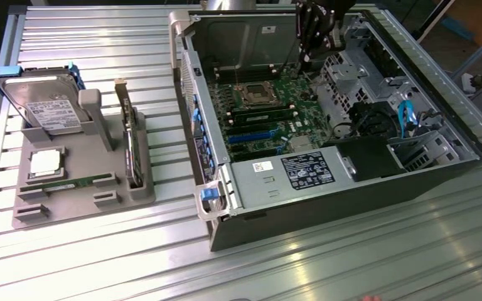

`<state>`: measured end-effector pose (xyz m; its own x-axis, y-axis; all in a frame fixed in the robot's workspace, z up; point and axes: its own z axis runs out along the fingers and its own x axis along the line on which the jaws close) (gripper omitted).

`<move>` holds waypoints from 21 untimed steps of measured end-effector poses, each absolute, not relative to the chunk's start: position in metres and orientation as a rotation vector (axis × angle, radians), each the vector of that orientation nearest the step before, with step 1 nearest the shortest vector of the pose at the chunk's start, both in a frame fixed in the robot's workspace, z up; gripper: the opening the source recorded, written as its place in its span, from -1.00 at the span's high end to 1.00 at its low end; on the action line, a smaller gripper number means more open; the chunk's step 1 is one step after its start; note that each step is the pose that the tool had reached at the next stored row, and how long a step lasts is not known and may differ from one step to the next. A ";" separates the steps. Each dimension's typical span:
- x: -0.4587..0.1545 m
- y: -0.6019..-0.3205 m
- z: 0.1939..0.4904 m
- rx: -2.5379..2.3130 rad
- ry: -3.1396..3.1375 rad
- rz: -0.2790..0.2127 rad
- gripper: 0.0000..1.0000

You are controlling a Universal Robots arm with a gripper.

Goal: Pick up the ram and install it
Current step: 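Press down the ram until it locks into place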

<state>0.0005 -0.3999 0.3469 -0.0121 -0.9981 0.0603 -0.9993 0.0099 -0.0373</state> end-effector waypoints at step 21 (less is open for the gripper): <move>0.003 -0.400 0.314 2.197 -2.221 0.109 0.79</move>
<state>0.0031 -0.3999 0.3135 -0.0122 -0.9981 0.0604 -0.9992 0.0099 -0.0385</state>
